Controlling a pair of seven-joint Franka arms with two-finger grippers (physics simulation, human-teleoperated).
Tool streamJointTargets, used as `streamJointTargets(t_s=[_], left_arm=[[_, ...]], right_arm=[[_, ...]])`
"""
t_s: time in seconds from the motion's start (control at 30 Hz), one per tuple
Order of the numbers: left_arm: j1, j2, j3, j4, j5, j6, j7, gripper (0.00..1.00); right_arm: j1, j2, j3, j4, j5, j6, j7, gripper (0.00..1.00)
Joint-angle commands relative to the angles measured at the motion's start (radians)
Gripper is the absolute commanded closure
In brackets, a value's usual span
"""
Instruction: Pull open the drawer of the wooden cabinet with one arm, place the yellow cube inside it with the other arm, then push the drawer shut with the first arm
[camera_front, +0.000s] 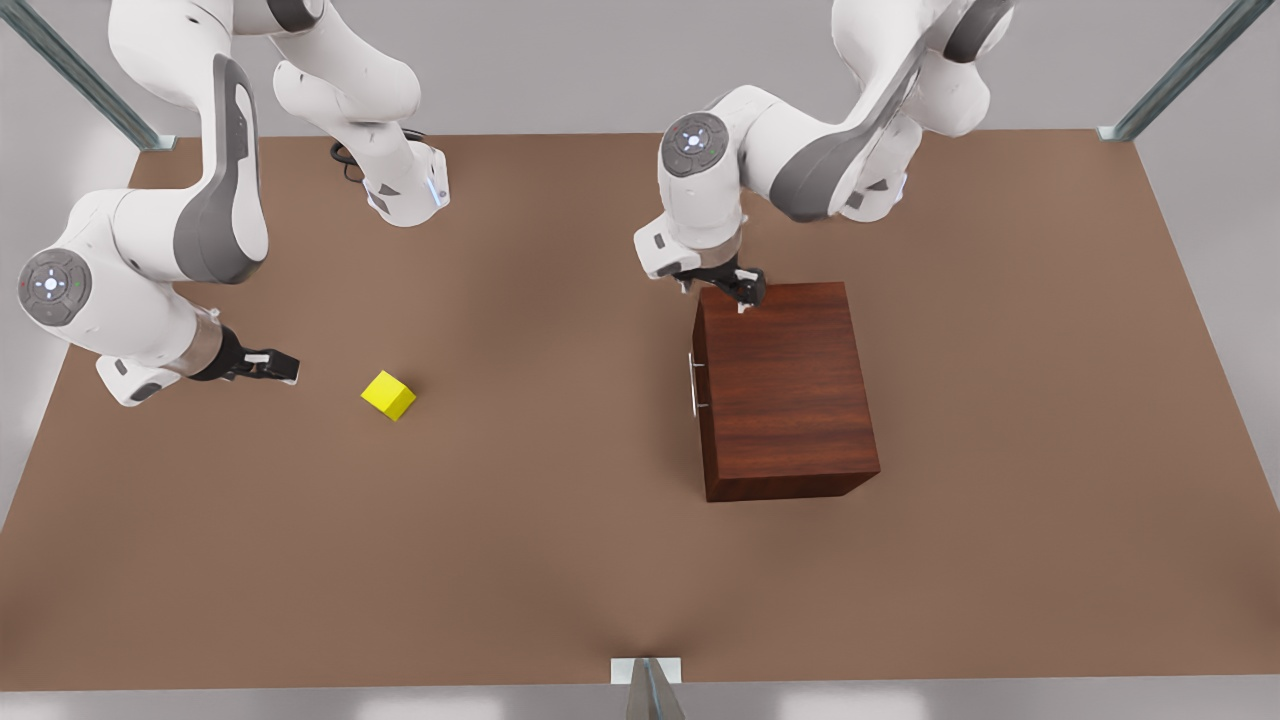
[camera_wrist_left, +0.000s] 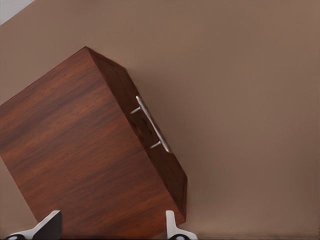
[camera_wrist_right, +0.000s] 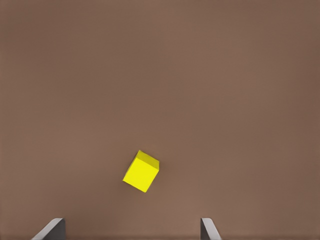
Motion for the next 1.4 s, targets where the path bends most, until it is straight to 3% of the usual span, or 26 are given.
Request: streamJointTargets(t_s=[0.0,0.23,0.6,0.73,1.0,1.37], left_arm=[[-0.053,0.034,0.000,0.020,0.024,-0.057,-0.566,0.00],[-0.128,0.115,0.002,0.134,0.022,-0.180,-0.447,0.00],[-0.059,0.261,0.048,0.201,-0.019,-0.094,-0.588,0.00],[-0.099,0.424,0.049,0.396,0.007,-0.080,-0.653,0.00],[-0.090,0.473,0.104,0.398,-0.006,0.027,-0.923,0.00],[-0.048,0.519,0.095,0.381,0.001,0.052,-0.937,0.00]], right_arm=[[0.000,-0.001,0.000,0.001,0.000,0.000,0.005,0.00],[-0.002,0.005,0.000,0.022,0.000,0.000,0.013,0.00],[0.006,0.025,0.002,0.039,-0.001,-0.001,0.014,0.00],[0.006,0.025,0.002,0.041,-0.001,-0.001,0.014,0.00],[0.006,0.025,0.002,0.041,-0.001,-0.001,0.012,0.00],[0.007,0.027,0.002,0.041,-0.001,0.000,0.012,0.00]])
